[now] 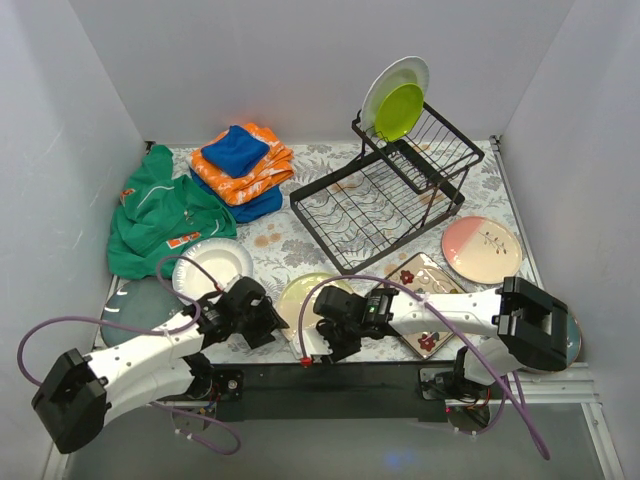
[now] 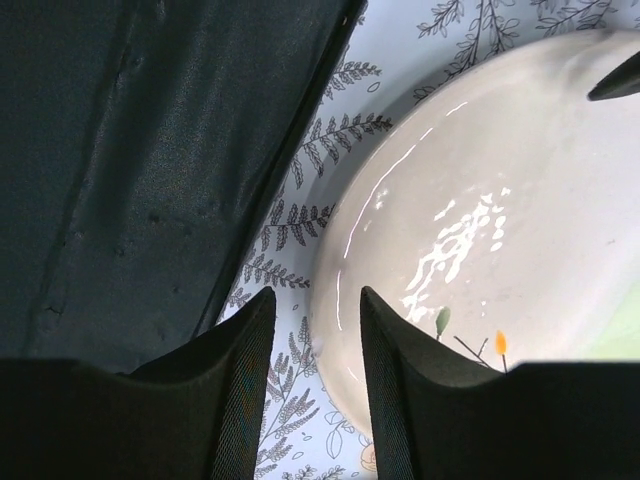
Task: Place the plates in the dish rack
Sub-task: Grab a plate with the left arm
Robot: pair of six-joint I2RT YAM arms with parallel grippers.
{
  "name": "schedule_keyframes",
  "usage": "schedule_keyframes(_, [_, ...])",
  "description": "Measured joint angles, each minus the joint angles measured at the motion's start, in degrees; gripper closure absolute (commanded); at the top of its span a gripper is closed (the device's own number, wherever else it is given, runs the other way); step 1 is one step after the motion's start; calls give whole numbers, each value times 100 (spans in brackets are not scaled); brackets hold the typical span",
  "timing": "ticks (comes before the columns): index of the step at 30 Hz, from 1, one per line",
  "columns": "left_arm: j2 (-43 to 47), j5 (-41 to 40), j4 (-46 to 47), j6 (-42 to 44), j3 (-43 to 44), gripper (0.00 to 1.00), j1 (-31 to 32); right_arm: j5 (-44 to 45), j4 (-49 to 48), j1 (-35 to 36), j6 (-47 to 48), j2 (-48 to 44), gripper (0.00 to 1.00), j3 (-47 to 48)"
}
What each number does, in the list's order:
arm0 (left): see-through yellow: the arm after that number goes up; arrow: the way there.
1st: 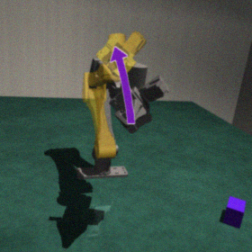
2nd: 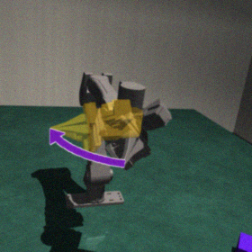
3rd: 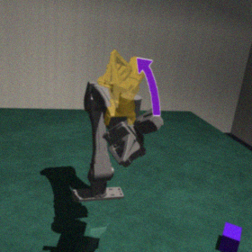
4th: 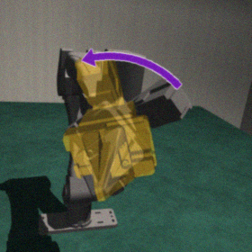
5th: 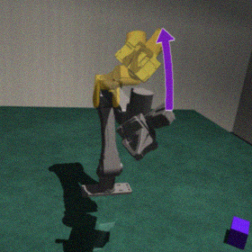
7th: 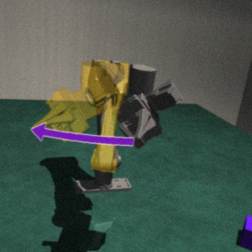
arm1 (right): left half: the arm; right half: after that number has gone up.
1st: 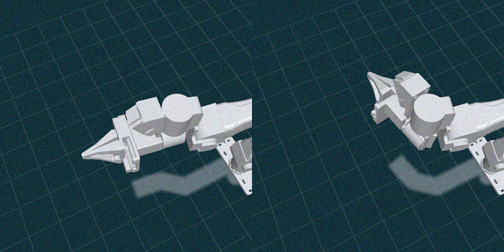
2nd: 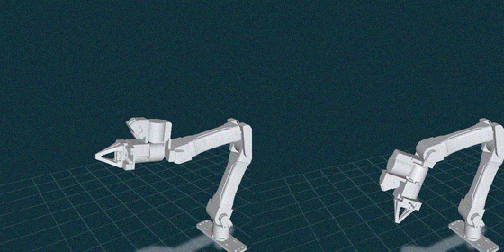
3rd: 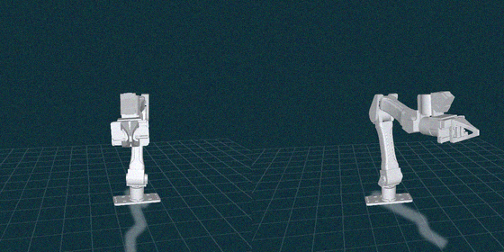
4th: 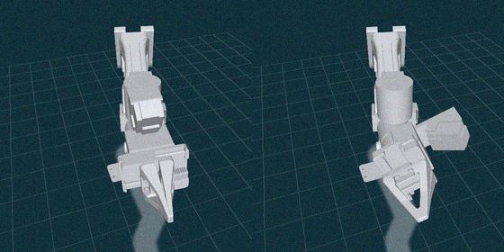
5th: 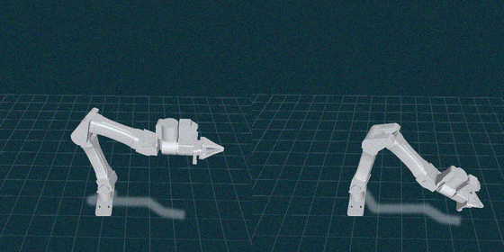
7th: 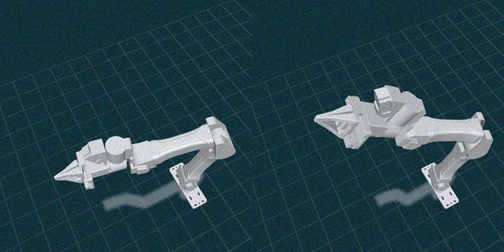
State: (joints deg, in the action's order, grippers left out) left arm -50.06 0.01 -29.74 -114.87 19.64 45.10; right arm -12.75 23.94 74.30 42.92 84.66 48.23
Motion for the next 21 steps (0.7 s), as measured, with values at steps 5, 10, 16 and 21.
schedule_keyframes(5, [-640, 0, -166, -7, 345, 73, 0, -20, 7, -61, 20, -170, 52, 0])
schedule_keyframes(10, [-828, -11, -107, -11, 354, 91, 2, -101, 9, -136, 48, -293, 46, 0])
schedule_keyframes(16, [-874, -44, 57, -24, 358, 100, 2, -251, 9, -146, 52, -297, 44, 0])
schedule_keyframes(21, [-568, -232, -157, 7, 310, 100, 2, -358, 7, -149, 24, -291, 42, 0])
